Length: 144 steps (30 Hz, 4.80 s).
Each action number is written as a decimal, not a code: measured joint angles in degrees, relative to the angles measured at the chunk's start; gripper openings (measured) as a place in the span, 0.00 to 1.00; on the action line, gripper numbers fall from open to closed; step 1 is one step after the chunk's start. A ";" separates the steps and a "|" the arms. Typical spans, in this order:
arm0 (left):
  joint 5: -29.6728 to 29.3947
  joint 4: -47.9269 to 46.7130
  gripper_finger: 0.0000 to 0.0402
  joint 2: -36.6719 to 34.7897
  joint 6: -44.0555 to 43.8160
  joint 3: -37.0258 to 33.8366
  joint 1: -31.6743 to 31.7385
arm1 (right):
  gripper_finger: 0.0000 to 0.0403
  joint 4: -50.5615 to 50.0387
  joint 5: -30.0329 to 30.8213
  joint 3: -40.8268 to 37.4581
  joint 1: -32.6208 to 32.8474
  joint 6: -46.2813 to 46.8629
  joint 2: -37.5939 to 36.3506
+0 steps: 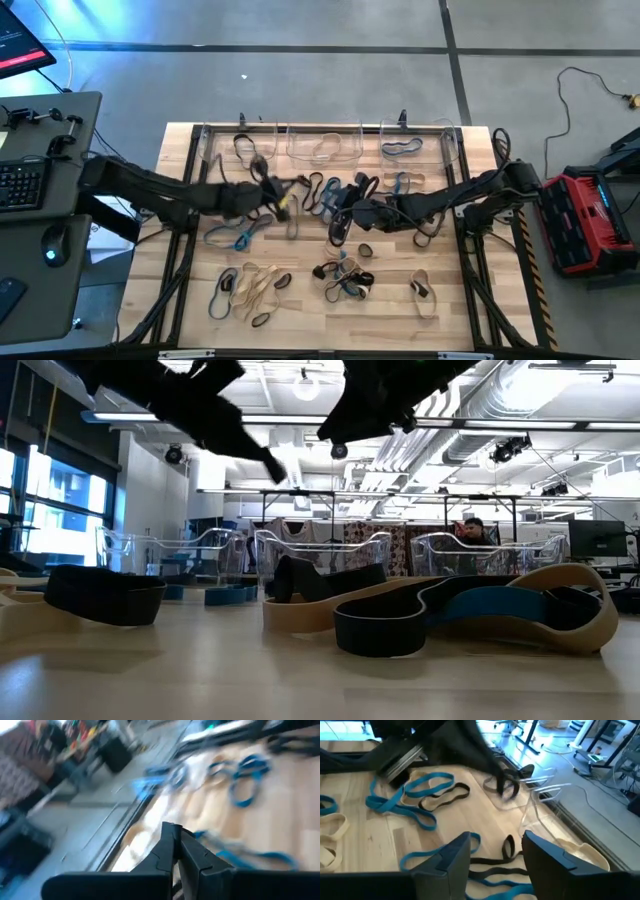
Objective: Sort rubber bands into baskets
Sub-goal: Put the black rubber band into the left transparent bin, then put the blue rubber band into the right transparent bin
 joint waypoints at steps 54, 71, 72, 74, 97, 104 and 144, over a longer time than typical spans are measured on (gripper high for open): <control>36.48 -46.15 0.21 16.61 1.08 19.74 57.14 | 0.33 -5.05 -0.02 0.00 0.85 3.91 0.07; 29.85 -46.14 0.23 14.60 2.44 19.71 54.45 | 0.33 -5.47 -0.25 0.00 0.85 3.89 0.07; 29.92 -45.77 0.21 14.00 2.46 19.71 53.66 | 0.33 -5.51 -0.25 0.00 0.85 3.89 0.07; 29.99 -45.25 0.15 12.56 2.35 19.71 51.85 | 0.33 -5.67 -0.26 0.00 1.04 3.89 0.07; 40.19 -25.18 0.00 -5.11 -3.42 4.33 31.12 | 0.33 1.81 -6.85 -6.82 -1.47 5.44 0.59; 40.48 -31.54 0.00 -13.75 -3.24 1.16 23.62 | 0.33 14.65 -7.46 -14.42 -1.49 5.61 0.59; 33.82 -55.01 0.23 -5.48 -25.98 1.22 -10.46 | 0.33 16.26 -7.57 -15.39 -1.43 6.27 0.59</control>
